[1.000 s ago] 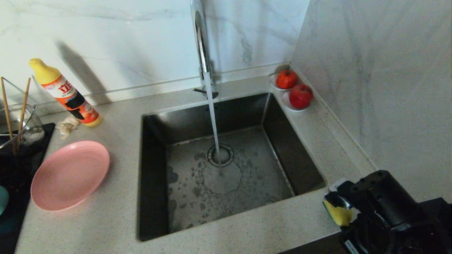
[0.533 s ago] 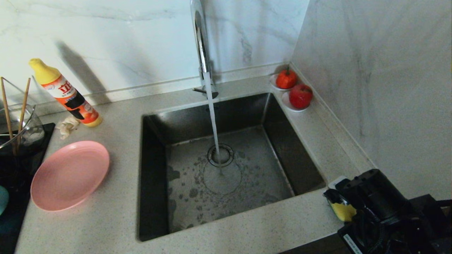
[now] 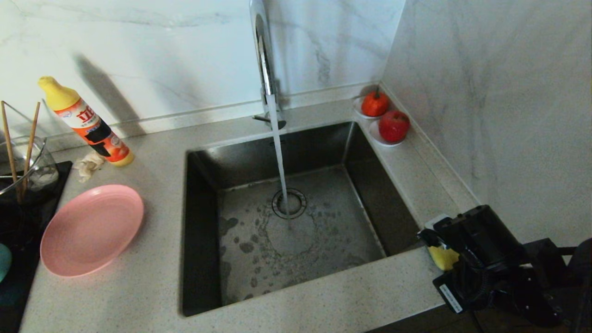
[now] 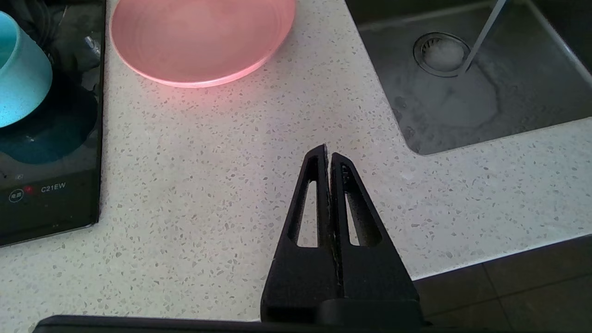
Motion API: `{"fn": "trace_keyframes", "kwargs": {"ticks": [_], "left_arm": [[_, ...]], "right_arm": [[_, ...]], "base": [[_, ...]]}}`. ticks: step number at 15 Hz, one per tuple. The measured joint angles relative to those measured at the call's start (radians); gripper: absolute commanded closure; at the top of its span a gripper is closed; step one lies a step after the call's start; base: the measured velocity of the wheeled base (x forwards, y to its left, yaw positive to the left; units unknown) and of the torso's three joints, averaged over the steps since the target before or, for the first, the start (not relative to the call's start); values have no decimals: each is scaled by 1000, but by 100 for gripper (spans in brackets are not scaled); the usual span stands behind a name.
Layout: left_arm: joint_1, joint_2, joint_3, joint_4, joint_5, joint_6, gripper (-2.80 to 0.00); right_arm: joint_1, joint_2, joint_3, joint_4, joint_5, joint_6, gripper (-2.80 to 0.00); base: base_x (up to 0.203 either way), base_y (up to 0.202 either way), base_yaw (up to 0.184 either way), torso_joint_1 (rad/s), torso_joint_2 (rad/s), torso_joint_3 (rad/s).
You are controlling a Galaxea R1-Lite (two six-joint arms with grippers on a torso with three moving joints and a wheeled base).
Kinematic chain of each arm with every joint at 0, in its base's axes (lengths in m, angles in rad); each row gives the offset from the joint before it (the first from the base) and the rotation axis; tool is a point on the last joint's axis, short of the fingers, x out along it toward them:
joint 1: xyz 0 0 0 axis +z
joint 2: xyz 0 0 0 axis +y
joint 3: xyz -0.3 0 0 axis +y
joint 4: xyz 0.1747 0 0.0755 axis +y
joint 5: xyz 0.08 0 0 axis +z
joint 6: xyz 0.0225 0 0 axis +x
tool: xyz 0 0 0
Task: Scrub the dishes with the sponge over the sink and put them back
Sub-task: Put down the sponge
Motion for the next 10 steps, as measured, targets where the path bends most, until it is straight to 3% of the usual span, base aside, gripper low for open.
{"fn": "trace_keyframes", "kwargs": {"ticks": [10], "left_arm": [[0, 0, 0, 0, 0, 0, 0]], "right_arm": [[-43, 37, -37, -57, -13, -24, 0]], "base": [[0, 0, 0, 0, 0, 0]]}}
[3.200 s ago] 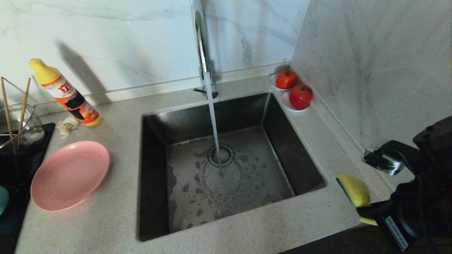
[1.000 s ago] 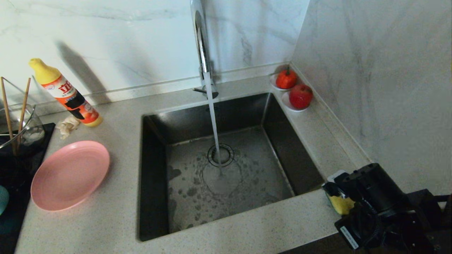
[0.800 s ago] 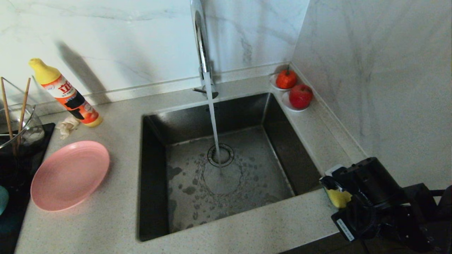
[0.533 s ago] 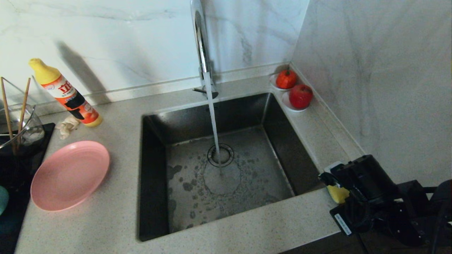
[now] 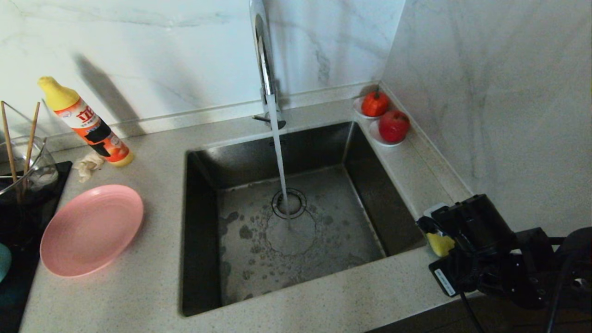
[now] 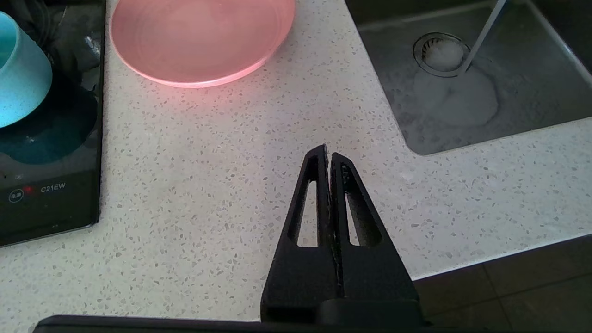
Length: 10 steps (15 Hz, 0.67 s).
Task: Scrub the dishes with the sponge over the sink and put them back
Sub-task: Put down the sponge
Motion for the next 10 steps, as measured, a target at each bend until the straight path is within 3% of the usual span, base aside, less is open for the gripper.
{"fn": "trace_keyframes", "kwargs": {"ticks": [4, 5, 10], "left_arm": [[0, 0, 0, 0, 0, 0, 0], [0, 0, 0, 0, 0, 0, 0], [0, 0, 0, 0, 0, 0, 0]], "right_arm": [[-8, 3, -11, -1, -1, 0, 0], [-9, 4, -16, -1, -2, 0, -280], [-8, 11, -26, -24, -13, -15, -280]], "base": [[0, 0, 0, 0, 0, 0], [0, 0, 0, 0, 0, 0], [0, 0, 0, 0, 0, 0]]}}
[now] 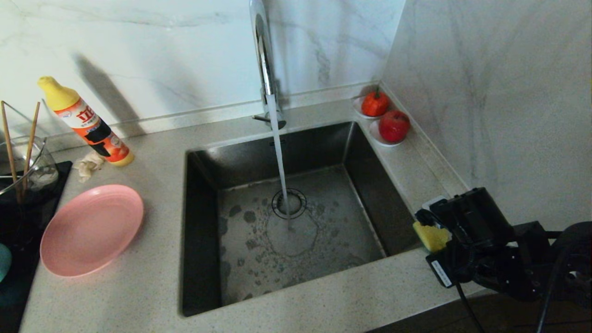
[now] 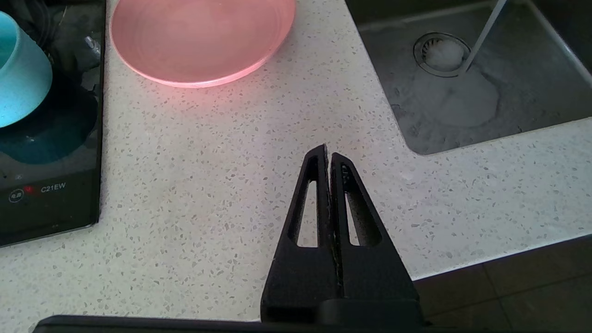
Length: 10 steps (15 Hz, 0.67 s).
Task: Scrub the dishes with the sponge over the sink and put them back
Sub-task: Put down the sponge
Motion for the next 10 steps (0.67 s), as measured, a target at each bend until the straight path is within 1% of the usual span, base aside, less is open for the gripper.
{"fn": "trace_keyframes", "kwargs": {"ticks": [6, 10], "left_arm": [[0, 0, 0, 0, 0, 0, 0], [0, 0, 0, 0, 0, 0, 0]], "right_arm": [[-14, -5, 0, -8, -3, -3, -280], [-60, -13, -1, -15, -11, -22, -280]], "base": [[0, 0, 0, 0, 0, 0], [0, 0, 0, 0, 0, 0]]}}
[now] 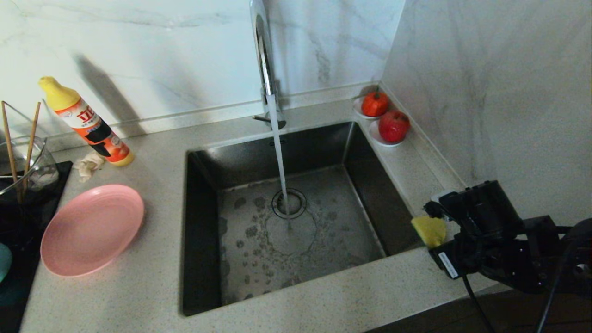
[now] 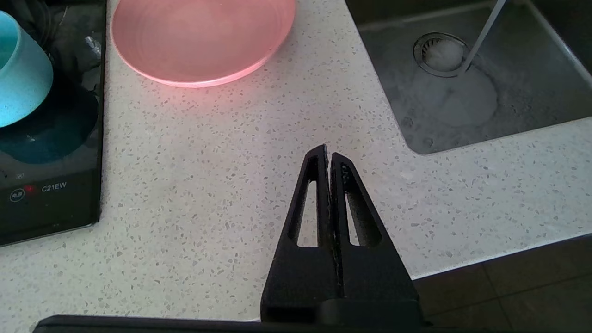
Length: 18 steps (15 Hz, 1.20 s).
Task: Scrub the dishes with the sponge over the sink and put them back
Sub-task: Put down the sponge
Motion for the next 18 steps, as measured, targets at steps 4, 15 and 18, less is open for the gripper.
{"fn": "trace_keyframes", "kwargs": {"ticks": [4, 15, 18], "left_arm": [[0, 0, 0, 0, 0, 0, 0], [0, 0, 0, 0, 0, 0, 0], [0, 0, 0, 0, 0, 0, 0]], "right_arm": [[-32, -13, -7, 4, -5, -7, -280], [4, -77, -2, -1, -20, 0, -280], [37, -100, 1, -58, -13, -4, 0]], "base": [[0, 0, 0, 0, 0, 0], [0, 0, 0, 0, 0, 0], [0, 0, 0, 0, 0, 0]]}}
